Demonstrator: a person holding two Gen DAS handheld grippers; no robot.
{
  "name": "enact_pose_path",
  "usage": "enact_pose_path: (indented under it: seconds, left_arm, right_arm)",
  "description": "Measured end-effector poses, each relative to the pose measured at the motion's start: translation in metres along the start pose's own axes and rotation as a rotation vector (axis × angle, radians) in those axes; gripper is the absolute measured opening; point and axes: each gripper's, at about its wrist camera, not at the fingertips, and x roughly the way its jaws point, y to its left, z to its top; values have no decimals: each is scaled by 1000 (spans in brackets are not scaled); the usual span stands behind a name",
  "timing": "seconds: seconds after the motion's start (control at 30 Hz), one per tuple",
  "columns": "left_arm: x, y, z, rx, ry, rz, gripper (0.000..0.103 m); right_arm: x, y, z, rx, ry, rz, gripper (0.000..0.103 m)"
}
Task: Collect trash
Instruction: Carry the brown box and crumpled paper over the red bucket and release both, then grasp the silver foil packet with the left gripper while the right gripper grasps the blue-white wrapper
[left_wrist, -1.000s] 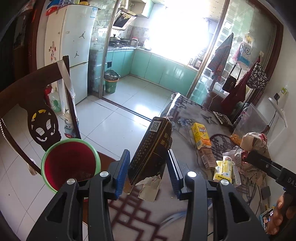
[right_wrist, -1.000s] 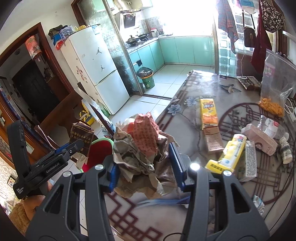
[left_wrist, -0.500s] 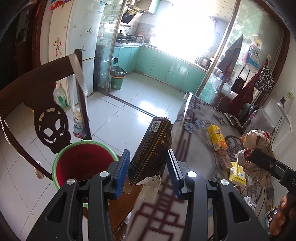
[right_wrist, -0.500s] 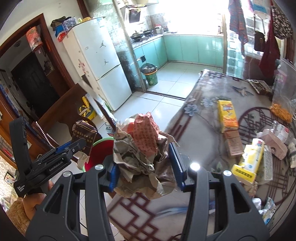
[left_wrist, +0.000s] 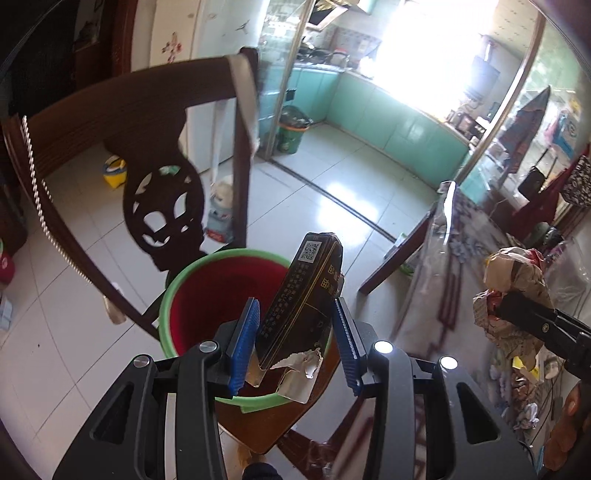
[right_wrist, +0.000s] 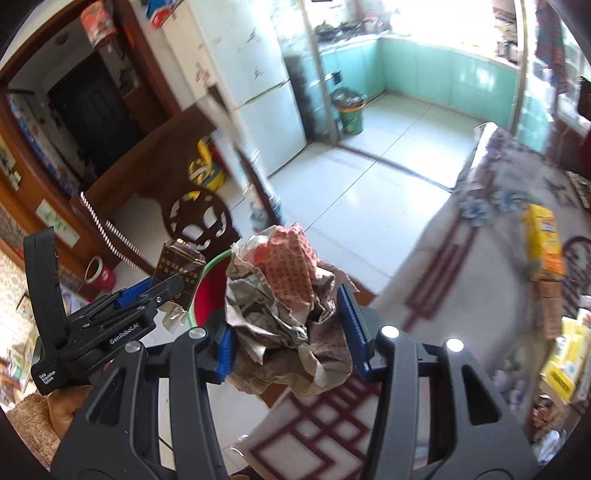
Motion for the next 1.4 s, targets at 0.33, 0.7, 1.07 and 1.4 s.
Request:
enact_pose_path:
  seconds: [0.33, 0.7, 1.07, 1.4]
  left_arm:
    - [24, 44, 6, -60, 43, 58, 39]
    - [23, 68, 18, -100, 16, 72, 39]
    - [18, 63, 22, -95, -27, 89, 73]
    - [4, 8, 17, -18, -41, -6, 73]
  right_arm:
    - [71, 49, 10, -85, 110, 72, 48]
    - [92, 73, 24, -142, 125, 75, 49]
    - [85, 62, 26, -134, 86, 68, 72]
    - [18, 12, 2, -54, 24, 23, 72]
